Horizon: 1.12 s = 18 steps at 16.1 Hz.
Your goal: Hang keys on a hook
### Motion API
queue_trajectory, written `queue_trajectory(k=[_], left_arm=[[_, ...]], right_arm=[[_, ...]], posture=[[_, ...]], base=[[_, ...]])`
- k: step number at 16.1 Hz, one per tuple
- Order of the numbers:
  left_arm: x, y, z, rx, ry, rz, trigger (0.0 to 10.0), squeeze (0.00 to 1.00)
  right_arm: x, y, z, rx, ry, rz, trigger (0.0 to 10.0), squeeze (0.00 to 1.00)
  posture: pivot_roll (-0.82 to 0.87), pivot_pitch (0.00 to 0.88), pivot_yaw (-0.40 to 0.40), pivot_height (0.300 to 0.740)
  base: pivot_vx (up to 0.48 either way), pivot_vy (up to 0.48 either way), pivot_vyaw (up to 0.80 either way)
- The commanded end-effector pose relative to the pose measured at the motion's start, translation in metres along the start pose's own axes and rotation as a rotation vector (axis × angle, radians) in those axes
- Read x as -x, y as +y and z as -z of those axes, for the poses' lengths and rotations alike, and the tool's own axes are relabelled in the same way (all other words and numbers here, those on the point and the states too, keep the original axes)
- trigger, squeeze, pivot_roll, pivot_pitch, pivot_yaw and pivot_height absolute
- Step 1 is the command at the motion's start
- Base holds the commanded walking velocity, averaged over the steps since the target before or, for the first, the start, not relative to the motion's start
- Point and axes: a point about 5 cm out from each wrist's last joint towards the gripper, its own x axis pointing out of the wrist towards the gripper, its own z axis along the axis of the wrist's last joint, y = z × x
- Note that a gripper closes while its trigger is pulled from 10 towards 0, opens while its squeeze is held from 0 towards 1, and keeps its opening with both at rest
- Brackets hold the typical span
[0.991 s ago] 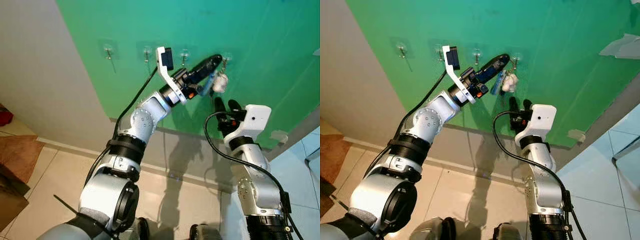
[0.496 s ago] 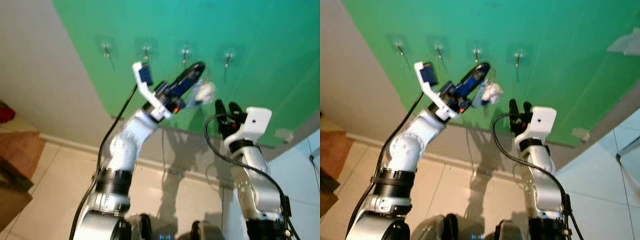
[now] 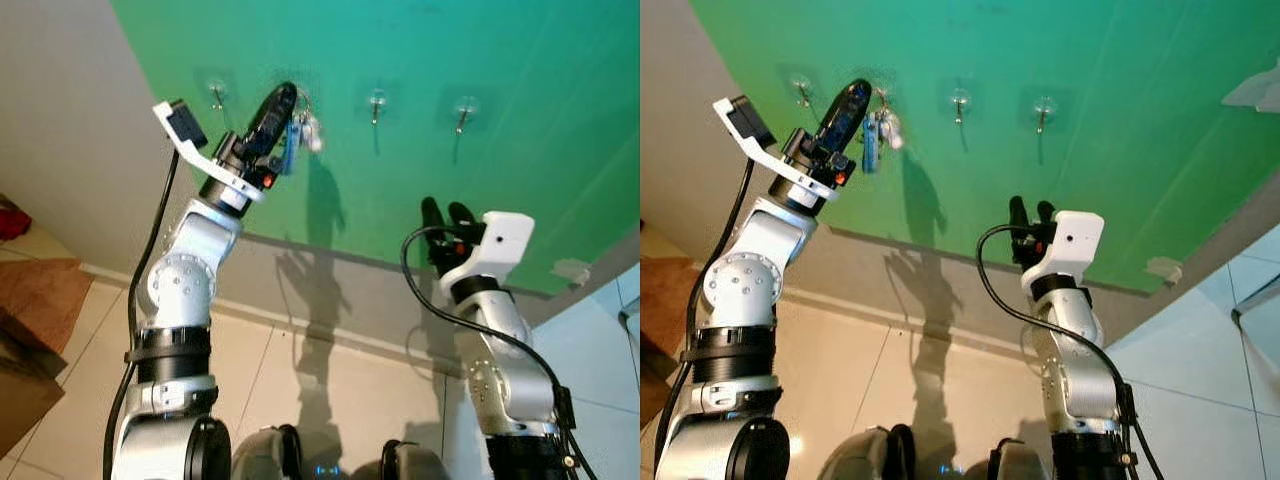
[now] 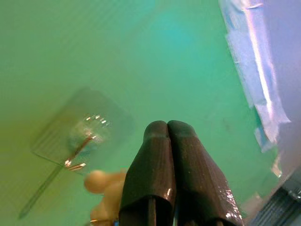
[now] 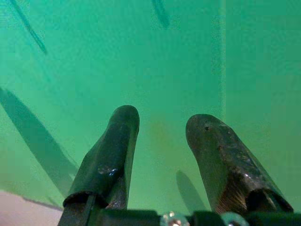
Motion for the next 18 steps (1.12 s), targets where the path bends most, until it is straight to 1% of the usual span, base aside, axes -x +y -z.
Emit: queue_trajectory(k=[1, 3, 6, 10, 12, 13, 14, 16, 18], left_arm=[[-0.002, 0.002, 0.0, 0.01, 0.001, -0.003, 10.0, 0.0], [-0.003, 0.003, 0.003, 0.042, 0.011, 0.007, 10.0, 0.0], [-0.003, 0.007, 0.005, 0.048, 0.011, -0.005, 10.0, 0.0], [0.004, 0.019, -0.016, 0.036, -0.063, -0.048, 10.0, 0.0], [0.007, 0.023, -0.02, 0.043, -0.075, -0.058, 10.0, 0.0], [0.008, 0.024, -0.02, 0.057, -0.079, -0.059, 10.0, 0.0], [0.008, 0.022, -0.013, 0.078, -0.055, -0.045, 10.0, 0.0], [0.007, 0.02, -0.007, 0.099, -0.035, -0.025, 10.0, 0.0], [0.005, 0.015, 0.001, 0.138, 0.008, 0.031, 10.0, 0.0]], right_arm=[[0.001, -0.001, 0.002, 0.007, 0.014, -0.004, 10.0, 0.0], [0.002, -0.002, 0.002, 0.008, 0.015, 0.002, 10.0, 0.0], [0.002, -0.003, 0.002, 0.009, 0.016, 0.005, 10.0, 0.0], [0.001, -0.003, 0.002, 0.015, 0.016, -0.001, 10.0, 0.0], [0.0, -0.002, 0.002, 0.015, 0.017, -0.003, 10.0, 0.0], [0.0, -0.002, 0.002, 0.016, 0.018, -0.004, 10.0, 0.0], [0.001, -0.002, 0.003, 0.016, 0.019, -0.004, 10.0, 0.0], [0.001, -0.002, 0.003, 0.016, 0.019, -0.002, 10.0, 0.0], [0.001, -0.002, 0.002, 0.015, 0.019, 0.001, 10.0, 0.0]], posture=[[0.0, 0.169, 0.06, 0.74], [-0.01, 0.169, 0.065, 0.74], [-0.01, 0.168, 0.065, 0.74], [0.0, 0.171, 0.057, 0.74], [0.0, 0.172, 0.055, 0.74], [0.0, 0.172, 0.055, 0.74], [0.0, 0.175, 0.055, 0.74], [0.0, 0.177, 0.058, 0.74], [0.0, 0.177, 0.059, 0.74]], base=[[0.0, 0.0, 0.0], [0.0, 0.0, 0.0], [0.0, 0.0, 0.0], [0.0, 0.0, 0.0], [0.0, 0.0, 0.0], [0.0, 0.0, 0.0], [0.0, 0.0, 0.0], [0.0, 0.0, 0.0], [0.0, 0.0, 0.0]])
